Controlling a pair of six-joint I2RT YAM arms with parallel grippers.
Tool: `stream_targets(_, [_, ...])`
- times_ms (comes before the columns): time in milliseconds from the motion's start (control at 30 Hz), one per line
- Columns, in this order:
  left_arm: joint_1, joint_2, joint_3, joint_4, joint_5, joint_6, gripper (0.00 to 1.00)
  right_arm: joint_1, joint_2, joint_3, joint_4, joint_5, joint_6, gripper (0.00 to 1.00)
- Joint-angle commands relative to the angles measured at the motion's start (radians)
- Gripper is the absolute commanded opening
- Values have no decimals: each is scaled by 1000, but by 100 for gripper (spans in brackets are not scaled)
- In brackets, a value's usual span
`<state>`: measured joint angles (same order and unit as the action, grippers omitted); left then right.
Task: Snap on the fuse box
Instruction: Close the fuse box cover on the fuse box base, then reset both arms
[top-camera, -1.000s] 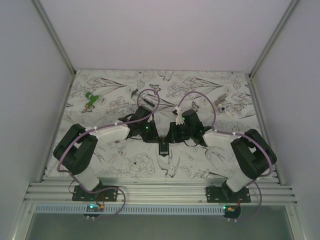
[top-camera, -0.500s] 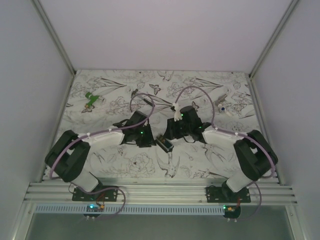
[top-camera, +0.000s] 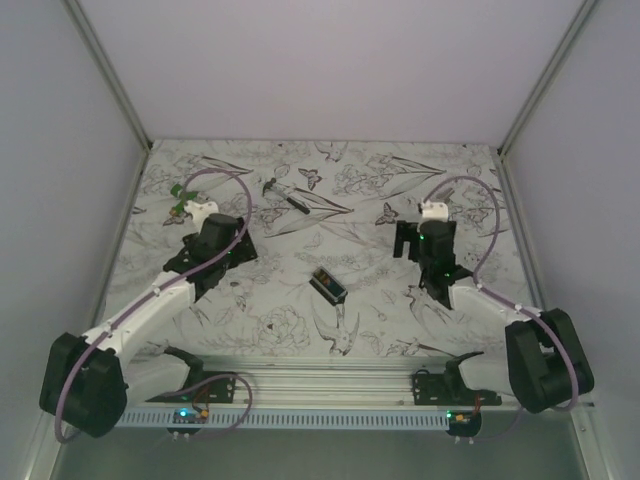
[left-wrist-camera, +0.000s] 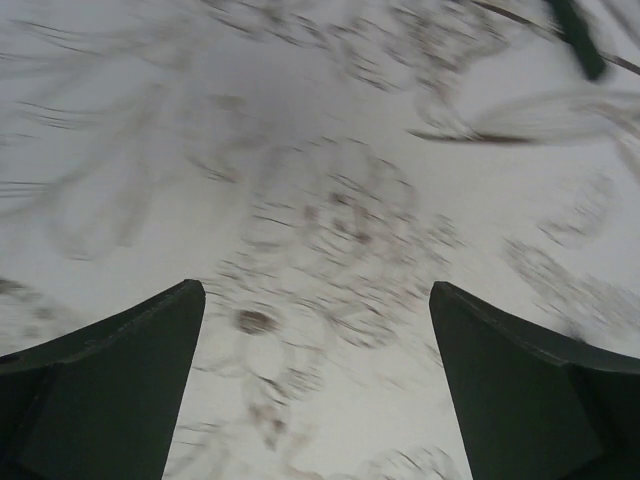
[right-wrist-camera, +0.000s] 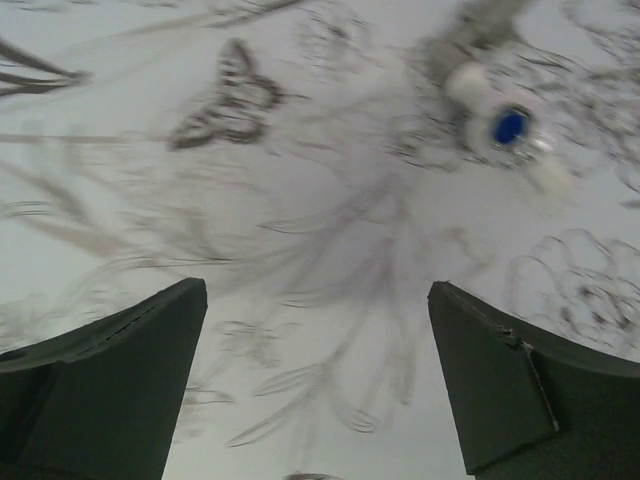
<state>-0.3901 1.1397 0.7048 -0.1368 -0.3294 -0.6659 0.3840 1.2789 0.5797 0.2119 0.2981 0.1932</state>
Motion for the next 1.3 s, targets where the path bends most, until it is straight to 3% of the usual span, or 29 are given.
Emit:
stream_targets(0, [96, -13, -57, 36, -270, 183, 99, -89, -33, -111, 331, 165, -92, 99])
stream_targets(100, [187, 4, -91, 113, -308, 231, 99, -109, -17, -224, 615, 179, -199, 99])
stream_targets(200, [267, 48, -156, 299, -255, 325, 99, -152, 62, -251, 670, 182, -204, 99])
stream_targets(333, [307, 162, -205, 513, -209, 455, 99, -192, 160, -330, 904, 120, -200, 99])
stream_targets(467, [334, 258, -232, 664, -68, 526, 99, -238, 155, -357, 935, 8, -181, 99])
stream_targets(567, [340, 321, -304, 891, 80, 591, 99, -269, 223, -379, 1042, -77, -177, 99])
stream_targets(633, [345, 368, -331, 978, 181, 623, 100, -289, 213, -338, 933, -132, -167, 99])
stream_targets(1267, [357, 370, -332, 980, 211, 623, 100, -326, 220, -317, 906, -192, -150, 99])
